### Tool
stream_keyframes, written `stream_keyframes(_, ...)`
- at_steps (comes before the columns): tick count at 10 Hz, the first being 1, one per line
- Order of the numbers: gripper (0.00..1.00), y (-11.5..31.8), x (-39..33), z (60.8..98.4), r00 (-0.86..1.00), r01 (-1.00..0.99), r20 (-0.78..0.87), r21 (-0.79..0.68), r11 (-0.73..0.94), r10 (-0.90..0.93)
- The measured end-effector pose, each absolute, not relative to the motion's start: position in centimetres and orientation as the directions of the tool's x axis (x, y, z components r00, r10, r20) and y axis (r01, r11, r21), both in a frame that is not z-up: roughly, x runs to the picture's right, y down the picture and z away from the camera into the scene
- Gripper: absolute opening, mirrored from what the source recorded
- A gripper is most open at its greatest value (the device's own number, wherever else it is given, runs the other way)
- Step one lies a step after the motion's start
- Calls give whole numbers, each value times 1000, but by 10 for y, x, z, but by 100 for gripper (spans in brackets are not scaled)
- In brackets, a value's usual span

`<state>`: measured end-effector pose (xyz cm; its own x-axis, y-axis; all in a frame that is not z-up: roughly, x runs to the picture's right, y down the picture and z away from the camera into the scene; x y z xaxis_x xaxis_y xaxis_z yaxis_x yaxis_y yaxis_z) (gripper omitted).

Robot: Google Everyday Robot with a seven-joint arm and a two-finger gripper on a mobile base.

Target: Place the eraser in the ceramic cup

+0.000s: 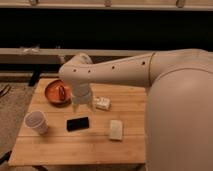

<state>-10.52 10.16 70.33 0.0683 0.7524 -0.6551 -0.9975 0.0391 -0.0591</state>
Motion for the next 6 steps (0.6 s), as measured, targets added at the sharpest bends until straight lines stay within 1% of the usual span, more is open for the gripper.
stream_keyframes(4, 65, 101, -106, 704, 74, -997, -653, -63, 44, 754)
stream_keyframes(6, 65, 98, -111, 712, 160, -987, -632, -115, 112, 758)
